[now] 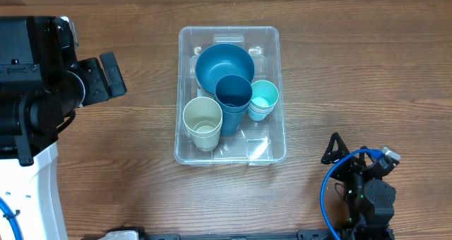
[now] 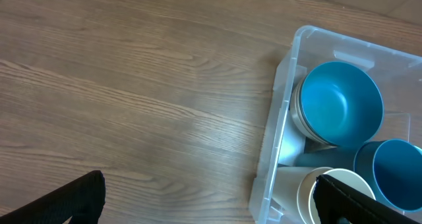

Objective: Pack container

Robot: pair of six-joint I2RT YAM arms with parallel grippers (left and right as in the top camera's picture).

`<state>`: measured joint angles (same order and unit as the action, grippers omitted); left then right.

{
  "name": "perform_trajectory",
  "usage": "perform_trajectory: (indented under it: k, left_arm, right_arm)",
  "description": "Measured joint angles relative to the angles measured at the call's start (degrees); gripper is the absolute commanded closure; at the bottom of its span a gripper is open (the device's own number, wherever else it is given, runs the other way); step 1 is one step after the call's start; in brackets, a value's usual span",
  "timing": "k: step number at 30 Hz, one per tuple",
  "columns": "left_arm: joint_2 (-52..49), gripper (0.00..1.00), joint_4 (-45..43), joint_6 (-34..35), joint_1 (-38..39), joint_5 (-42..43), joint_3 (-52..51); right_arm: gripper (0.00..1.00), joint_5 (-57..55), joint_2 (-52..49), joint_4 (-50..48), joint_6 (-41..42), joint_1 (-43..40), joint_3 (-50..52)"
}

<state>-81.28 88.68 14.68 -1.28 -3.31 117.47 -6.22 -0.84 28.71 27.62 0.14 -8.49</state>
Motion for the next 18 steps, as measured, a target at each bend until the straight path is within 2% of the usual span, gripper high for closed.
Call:
perform_trajectory:
  k: [18]
  left_arm:
    - [0.02, 0.0, 1.55, -0.17, 0.0, -1.31, 0.0]
  right_arm:
    - [0.0, 0.0, 0.0, -0.02, -0.04, 0.0, 0.0]
